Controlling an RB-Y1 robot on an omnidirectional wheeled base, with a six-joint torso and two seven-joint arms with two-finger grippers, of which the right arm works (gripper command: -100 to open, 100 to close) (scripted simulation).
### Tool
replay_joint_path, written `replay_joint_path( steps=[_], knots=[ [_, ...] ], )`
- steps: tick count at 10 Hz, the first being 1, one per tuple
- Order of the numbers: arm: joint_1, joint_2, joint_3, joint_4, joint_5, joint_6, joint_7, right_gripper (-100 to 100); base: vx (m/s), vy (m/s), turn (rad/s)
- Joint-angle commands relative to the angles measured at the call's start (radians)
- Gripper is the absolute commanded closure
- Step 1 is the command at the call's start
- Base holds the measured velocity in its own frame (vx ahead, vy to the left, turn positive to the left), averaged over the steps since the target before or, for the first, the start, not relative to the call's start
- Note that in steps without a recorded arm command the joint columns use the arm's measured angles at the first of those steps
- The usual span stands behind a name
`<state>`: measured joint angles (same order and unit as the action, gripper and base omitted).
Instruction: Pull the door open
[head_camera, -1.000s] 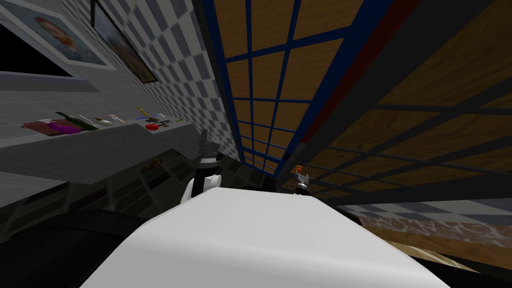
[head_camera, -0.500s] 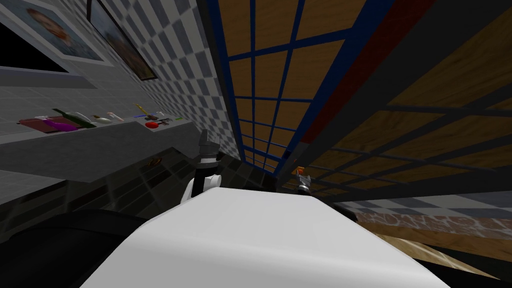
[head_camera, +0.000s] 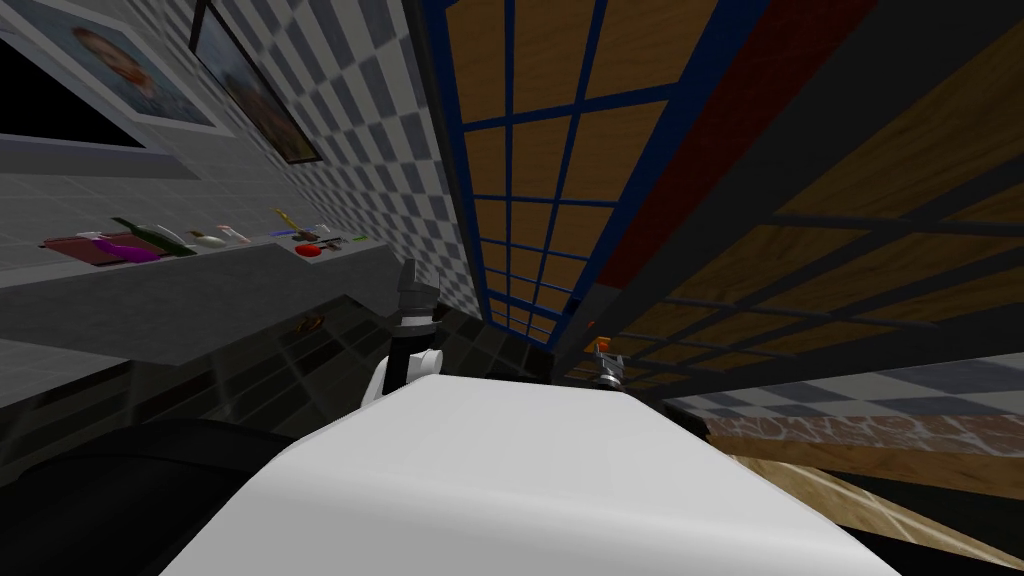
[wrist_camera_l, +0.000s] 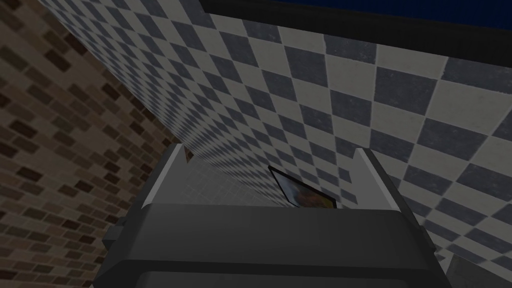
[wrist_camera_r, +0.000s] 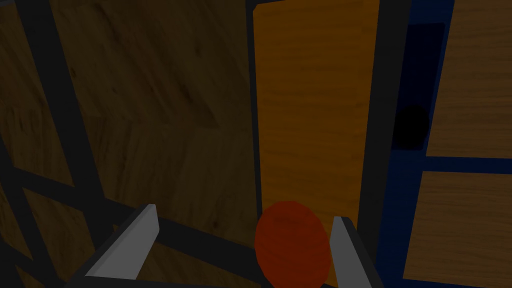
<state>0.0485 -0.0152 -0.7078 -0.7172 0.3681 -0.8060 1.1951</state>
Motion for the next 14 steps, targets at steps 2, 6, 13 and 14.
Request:
replay_joint_path(
  steps=[2, 6, 13, 14],
  knots=[
    [0.015, -0.036, -0.02, 0.031, -0.025, -0.005, -0.022, 100, -0.014, 0.008, 0.003],
    [0.036, -0.045, -0.011, 0.026, -0.043, -0.005, -0.068, 100, -0.048, 0.013, -0.011],
    [0.036, -0.045, -0.011, 0.026, -0.043, -0.005, -0.068, 100, -0.011, 0.001, -0.004],
    [0.036, -0.045, -0.011, 0.026, -0.043, -0.005, -0.068, 100, 0.0, 0.0, 0.0]
  ],
)
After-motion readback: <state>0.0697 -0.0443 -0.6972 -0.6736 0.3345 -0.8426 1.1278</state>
